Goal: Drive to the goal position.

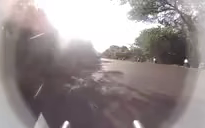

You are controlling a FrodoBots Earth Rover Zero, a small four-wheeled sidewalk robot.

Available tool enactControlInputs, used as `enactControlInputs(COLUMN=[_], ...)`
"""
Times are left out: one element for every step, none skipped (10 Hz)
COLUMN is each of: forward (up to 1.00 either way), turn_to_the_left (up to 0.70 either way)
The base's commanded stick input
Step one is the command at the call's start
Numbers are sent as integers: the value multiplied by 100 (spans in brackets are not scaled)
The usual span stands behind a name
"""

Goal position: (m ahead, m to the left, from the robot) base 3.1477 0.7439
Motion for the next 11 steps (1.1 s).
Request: enactControlInputs(forward=[50, 50, 50, 50, 50, 50, 50, 50, 50, 50, 50], turn_to_the_left=[0, 0, 0, 0, 0, 0, 0, 0, 0, 0, 0])
